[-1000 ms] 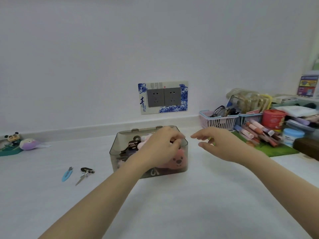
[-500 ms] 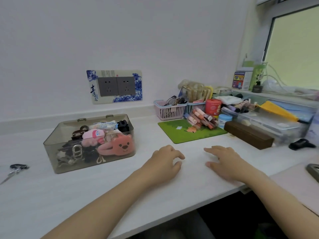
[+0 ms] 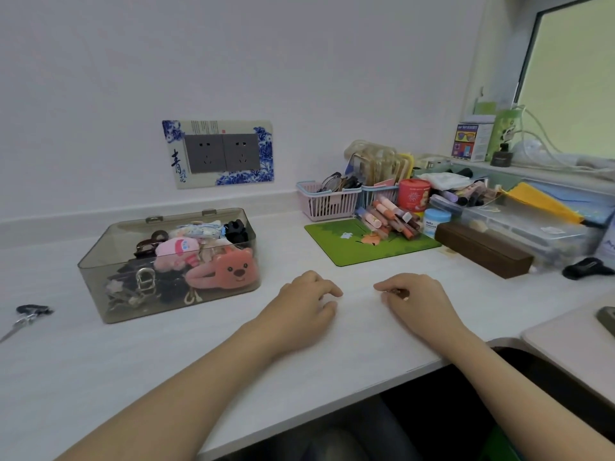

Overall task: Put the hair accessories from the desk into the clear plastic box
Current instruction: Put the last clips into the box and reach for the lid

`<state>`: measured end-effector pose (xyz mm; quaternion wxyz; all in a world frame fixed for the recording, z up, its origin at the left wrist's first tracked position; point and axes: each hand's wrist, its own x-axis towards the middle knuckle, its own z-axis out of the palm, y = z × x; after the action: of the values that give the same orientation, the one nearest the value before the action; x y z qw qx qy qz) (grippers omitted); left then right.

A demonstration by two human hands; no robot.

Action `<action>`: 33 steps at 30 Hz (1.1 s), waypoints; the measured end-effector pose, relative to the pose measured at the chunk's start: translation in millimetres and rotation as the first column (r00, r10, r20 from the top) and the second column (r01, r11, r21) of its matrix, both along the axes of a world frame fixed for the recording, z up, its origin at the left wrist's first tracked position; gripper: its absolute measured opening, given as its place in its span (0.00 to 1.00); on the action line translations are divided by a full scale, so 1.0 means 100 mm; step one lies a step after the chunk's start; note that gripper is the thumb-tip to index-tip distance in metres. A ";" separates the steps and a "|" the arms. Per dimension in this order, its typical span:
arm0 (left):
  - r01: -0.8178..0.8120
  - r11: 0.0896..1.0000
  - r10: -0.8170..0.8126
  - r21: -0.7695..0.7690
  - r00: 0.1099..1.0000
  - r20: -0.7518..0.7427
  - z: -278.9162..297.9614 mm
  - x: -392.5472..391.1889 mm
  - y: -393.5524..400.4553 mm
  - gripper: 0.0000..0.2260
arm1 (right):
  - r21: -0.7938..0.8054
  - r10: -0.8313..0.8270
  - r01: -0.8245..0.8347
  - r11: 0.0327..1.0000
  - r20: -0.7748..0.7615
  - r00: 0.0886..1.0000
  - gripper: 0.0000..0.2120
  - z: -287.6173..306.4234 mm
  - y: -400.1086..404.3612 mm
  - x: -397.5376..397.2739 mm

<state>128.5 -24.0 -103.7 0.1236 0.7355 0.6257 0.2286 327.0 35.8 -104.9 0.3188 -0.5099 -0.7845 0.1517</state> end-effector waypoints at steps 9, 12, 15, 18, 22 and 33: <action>-0.171 0.951 0.181 0.258 0.983 -0.015 0.33 -0.72 -0.58 0.09 | 0.108 0.365 -0.351 0.930 -0.166 0.916 0.10 0.40 -0.41 -1.11; -0.290 0.896 0.310 0.336 0.951 -0.006 0.37 -1.07 -0.78 0.11 | 0.149 0.459 -0.437 0.887 -0.174 0.871 0.13 0.54 -0.55 -1.48; -0.458 0.792 0.483 0.403 0.874 0.045 0.42 -1.42 -0.98 0.09 | 0.104 0.532 -0.522 0.846 -0.225 0.817 0.14 0.63 -0.64 -1.80; -0.628 0.643 0.694 0.438 0.720 0.015 0.43 -1.77 -1.16 0.06 | 0.113 0.567 -0.557 0.823 -0.227 0.792 0.17 0.64 -0.69 -2.07; -0.807 0.520 0.854 0.280 0.497 -0.153 0.27 -2.24 -1.32 0.19 | 0.113 0.584 -0.573 0.812 -0.134 0.801 0.14 0.50 -0.74 -2.35; -0.866 0.483 0.833 -0.128 0.500 -0.236 0.01 -3.07 -1.31 0.30 | 0.104 0.689 -0.682 0.724 -0.064 0.722 0.12 0.18 -0.80 -2.56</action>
<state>-178.1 -154.7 -102.2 0.0335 0.3236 0.9362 0.1330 71.2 -44.5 -87.3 0.2969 -0.1635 -0.9057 0.2548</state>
